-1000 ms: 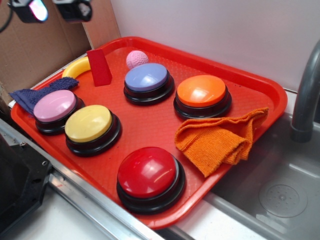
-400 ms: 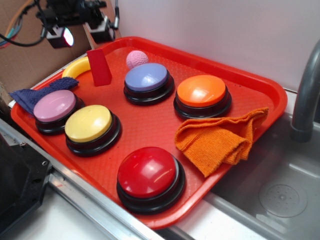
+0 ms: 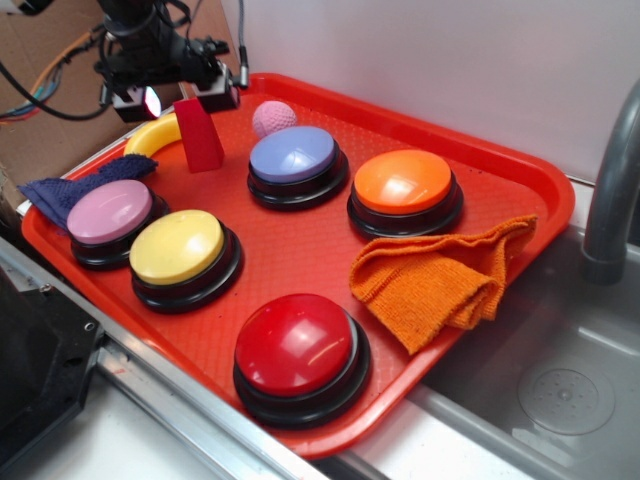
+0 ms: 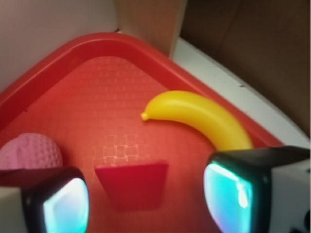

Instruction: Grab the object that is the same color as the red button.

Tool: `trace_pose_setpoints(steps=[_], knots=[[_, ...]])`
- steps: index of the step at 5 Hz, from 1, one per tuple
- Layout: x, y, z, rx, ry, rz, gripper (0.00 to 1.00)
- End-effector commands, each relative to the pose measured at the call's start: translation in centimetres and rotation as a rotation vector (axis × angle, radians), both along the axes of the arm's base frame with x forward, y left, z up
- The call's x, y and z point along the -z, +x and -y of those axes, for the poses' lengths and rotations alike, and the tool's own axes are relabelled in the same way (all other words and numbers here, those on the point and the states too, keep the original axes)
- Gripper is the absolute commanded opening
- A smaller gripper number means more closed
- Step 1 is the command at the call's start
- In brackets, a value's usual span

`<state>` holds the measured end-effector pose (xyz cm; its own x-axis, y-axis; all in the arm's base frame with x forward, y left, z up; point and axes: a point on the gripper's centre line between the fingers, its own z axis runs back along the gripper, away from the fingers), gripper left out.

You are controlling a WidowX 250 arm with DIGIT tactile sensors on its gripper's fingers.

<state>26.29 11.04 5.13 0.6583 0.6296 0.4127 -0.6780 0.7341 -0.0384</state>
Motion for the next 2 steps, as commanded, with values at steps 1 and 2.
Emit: trace_pose_setpoints(steps=[1,2], knots=[[1.27,0.16,-0.7,0.0,-0.004,0.02,1.0],[1.65,-0.08,-0.68,-0.008,-0.012,0.017,0.63]])
